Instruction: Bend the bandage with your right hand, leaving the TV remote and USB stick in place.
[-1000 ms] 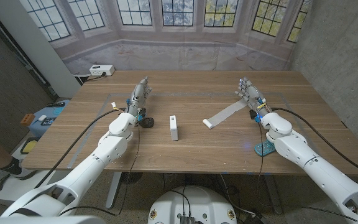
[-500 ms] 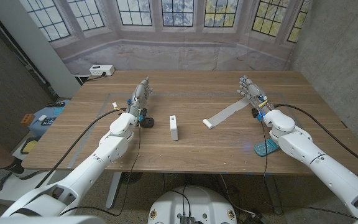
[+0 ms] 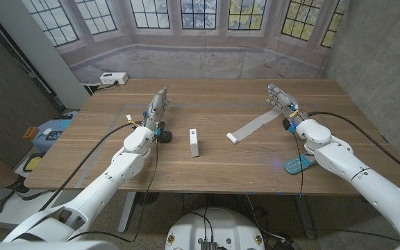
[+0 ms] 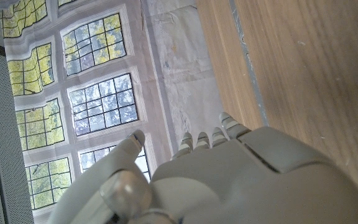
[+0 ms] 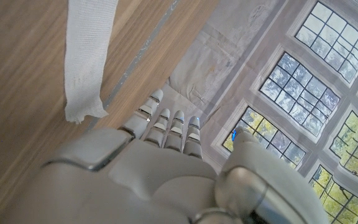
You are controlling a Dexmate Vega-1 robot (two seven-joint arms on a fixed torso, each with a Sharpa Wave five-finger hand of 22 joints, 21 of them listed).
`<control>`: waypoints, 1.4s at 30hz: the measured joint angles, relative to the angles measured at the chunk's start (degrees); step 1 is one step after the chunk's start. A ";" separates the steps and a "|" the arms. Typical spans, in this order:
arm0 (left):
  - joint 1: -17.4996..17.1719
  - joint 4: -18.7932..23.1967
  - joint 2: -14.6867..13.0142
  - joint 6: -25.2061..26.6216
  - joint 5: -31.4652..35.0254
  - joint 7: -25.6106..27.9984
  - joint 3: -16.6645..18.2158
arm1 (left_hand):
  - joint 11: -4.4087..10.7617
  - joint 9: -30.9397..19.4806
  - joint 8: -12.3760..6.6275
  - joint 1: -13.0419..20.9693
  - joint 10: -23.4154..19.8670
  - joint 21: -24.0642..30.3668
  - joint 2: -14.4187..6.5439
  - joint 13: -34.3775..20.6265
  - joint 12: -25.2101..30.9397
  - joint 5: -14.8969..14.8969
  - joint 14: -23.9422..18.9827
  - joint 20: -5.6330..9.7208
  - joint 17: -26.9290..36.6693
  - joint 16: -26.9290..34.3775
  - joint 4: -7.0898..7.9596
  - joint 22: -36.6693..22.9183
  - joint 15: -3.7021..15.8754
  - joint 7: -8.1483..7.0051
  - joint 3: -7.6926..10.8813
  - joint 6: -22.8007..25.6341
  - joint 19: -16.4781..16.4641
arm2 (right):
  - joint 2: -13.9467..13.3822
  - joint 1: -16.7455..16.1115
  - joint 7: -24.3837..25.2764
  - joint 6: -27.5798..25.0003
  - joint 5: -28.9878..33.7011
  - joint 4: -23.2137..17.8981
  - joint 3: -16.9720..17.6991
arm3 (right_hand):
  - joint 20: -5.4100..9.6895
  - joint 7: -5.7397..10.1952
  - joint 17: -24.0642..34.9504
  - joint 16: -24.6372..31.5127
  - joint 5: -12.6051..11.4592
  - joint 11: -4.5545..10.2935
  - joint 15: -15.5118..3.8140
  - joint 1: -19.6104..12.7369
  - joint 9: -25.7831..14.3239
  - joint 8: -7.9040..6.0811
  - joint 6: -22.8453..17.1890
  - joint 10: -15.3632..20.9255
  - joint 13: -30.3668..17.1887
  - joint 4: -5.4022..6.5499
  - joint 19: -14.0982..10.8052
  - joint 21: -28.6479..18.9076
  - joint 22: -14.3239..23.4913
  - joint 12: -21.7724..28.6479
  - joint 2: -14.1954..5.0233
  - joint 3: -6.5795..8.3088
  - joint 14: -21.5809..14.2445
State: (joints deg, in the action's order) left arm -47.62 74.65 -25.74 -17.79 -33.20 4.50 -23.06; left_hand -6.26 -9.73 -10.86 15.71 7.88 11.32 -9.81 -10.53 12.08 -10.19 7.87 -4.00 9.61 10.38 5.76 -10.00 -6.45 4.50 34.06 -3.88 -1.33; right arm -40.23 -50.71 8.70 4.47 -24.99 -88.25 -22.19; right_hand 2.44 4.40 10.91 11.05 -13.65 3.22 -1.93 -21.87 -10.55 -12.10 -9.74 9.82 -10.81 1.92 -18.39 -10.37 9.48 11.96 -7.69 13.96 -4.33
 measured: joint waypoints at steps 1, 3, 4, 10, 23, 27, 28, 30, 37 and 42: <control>-0.03 0.04 0.00 -0.02 0.02 0.06 0.00 | 0.00 0.00 0.00 0.00 0.00 0.00 0.00 0.00 0.00 0.00 0.00 0.00 0.00 0.00 0.00 0.00 0.00 0.00 0.00 0.00 0.00 | -0.14 0.04 0.22 -0.32 0.37 -0.12 -0.06 | 0.00 0.00 0.00 0.00 0.24 0.30 0.00 -0.37 0.00 0.00 0.00 0.30 0.00 -0.36 0.00 0.00 0.00 0.15 0.28 0.16 0.00; -0.13 0.12 0.00 -0.04 0.09 0.15 0.00 | 0.00 0.00 0.00 0.13 0.00 0.00 -0.13 0.00 0.00 0.00 0.00 0.00 0.00 0.00 -0.17 0.00 0.00 0.00 -0.17 0.00 0.00 | -0.51 0.16 0.68 -1.04 1.16 -0.53 -0.22 | 0.00 0.23 -0.19 0.00 0.41 0.63 0.00 -1.06 0.00 0.00 -0.23 0.77 0.00 -0.92 0.00 -0.03 0.00 0.15 0.26 0.30 0.00; -0.16 0.14 0.00 -0.04 0.12 0.18 0.00 | 0.00 0.00 0.00 0.13 0.00 0.00 -0.13 0.00 0.00 0.00 0.00 0.00 0.00 0.00 -0.24 0.00 0.00 0.00 -0.24 0.00 0.00 | -0.73 0.23 0.97 -1.43 1.61 -0.81 -0.30 | 0.00 0.30 -0.26 0.00 0.41 0.50 -0.01 -1.14 0.00 0.00 -0.30 0.93 0.00 -1.08 0.00 -0.24 0.00 0.15 0.35 0.44 0.00; -0.29 0.33 0.05 -0.16 0.30 0.54 0.00 | 0.00 0.00 0.00 0.13 0.00 0.00 -0.13 0.00 0.00 0.00 0.00 0.00 0.00 0.00 -0.47 0.00 0.00 -0.30 -0.01 0.30 0.00 | -1.82 0.51 2.49 -3.51 4.20 -2.15 -0.78 | -0.30 0.31 -0.26 0.00 0.85 1.11 -0.24 -2.60 0.00 0.00 -0.93 2.15 0.00 -2.62 -0.31 -0.24 0.00 0.15 0.56 0.98 -0.24; -0.55 0.73 0.20 -0.19 0.42 1.24 0.01 | 0.22 0.00 0.00 0.43 -0.21 0.00 0.17 0.00 0.00 0.00 0.01 0.00 0.00 0.01 -0.47 0.00 0.00 -0.20 -0.01 0.82 0.00 | -3.85 0.93 6.13 -8.59 10.09 -5.22 -1.84 | -0.08 0.55 -0.42 0.45 2.22 1.56 -0.10 -8.32 0.01 -0.21 -4.15 6.68 0.00 -7.79 -1.34 -0.24 -0.01 0.59 0.87 2.59 -2.15; -0.56 0.75 0.26 -0.19 0.44 1.28 0.01 | 0.00 -0.24 0.00 0.43 -0.43 0.00 0.17 0.00 0.00 0.00 0.01 0.00 0.00 0.01 -0.46 0.00 0.00 -0.20 -0.01 0.81 0.00 | -4.38 1.25 7.26 -11.06 12.41 -6.28 -2.29 | 0.00 0.32 -0.36 0.45 2.42 1.74 -0.18 -10.18 0.01 -0.21 -5.22 8.08 -0.18 -9.29 -1.87 -0.45 -0.15 1.03 0.84 3.14 -3.04; -0.56 0.77 0.27 -0.17 0.46 1.29 0.00 | 0.02 -0.29 0.00 0.43 -0.41 0.00 0.17 0.00 0.00 0.00 0.01 0.00 0.00 0.01 -0.47 0.00 0.00 -0.20 -0.01 0.81 0.00 | -4.57 1.39 7.60 -12.05 13.25 -6.63 -2.47 | -0.09 0.44 -0.36 0.58 2.64 1.72 -0.35 -10.50 0.02 -0.21 -5.59 8.35 -0.27 -9.53 -1.96 -0.45 -0.15 1.03 0.65 3.37 -3.22; -0.56 0.79 0.28 -0.13 0.48 1.30 -0.01 | 0.02 -0.29 0.00 0.43 -0.41 0.00 0.17 0.01 0.00 0.00 0.01 0.00 0.01 0.01 -0.46 0.00 0.00 -0.20 -0.01 0.81 0.00 | -4.79 1.56 7.89 -13.01 14.02 -7.01 -2.71 | -0.09 0.52 -0.36 0.85 2.64 1.85 -0.12 -11.32 0.02 -0.21 -6.05 8.80 -0.28 -10.07 -1.96 -0.45 -0.15 1.03 0.65 3.43 -3.58; -0.32 0.94 0.36 0.28 0.73 1.34 -0.26 | 0.23 -0.29 0.00 0.43 -0.65 0.00 0.17 0.00 0.00 0.00 -0.31 0.01 0.00 0.02 -0.71 0.00 -0.31 -0.40 0.24 1.02 0.00 | -5.69 2.38 8.73 -16.42 17.17 -8.25 -3.67 | 0.02 0.55 -0.37 0.89 2.85 2.13 -0.12 -13.43 0.02 -0.66 -7.50 10.32 -0.28 -11.41 -2.87 -0.45 -0.15 1.03 0.57 4.15 -4.82; -0.17 1.12 0.50 0.64 0.75 1.46 -0.41 | 0.12 -0.29 0.00 0.43 -0.93 0.00 0.17 0.01 0.00 0.00 -0.31 0.00 0.01 0.03 -0.71 0.01 -0.31 -0.39 0.24 1.02 0.00 | -6.22 3.16 8.84 -18.46 19.01 -8.71 -4.37 | 0.05 0.76 -0.37 1.33 3.08 2.10 -0.39 -14.71 0.02 -0.66 -8.34 11.59 -0.28 -11.65 -3.28 -0.45 -0.15 1.03 0.80 4.38 -5.74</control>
State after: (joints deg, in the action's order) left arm -47.79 75.77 -25.23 -17.15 -32.46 5.96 -23.47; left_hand -6.13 -10.02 -10.86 16.14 6.94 11.32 -9.64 -10.52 12.08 -10.19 7.56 -3.99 9.61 10.40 5.05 -10.00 -6.76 4.10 34.30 -2.86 -1.33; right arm -46.44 -47.55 17.54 -13.98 -5.98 -96.95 -26.56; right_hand 2.49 5.16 10.54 12.37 -10.57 5.32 -2.31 -36.58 -10.54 -12.76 -18.08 21.41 -11.08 -9.73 -21.66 -10.82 9.33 12.99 -6.89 18.34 -10.07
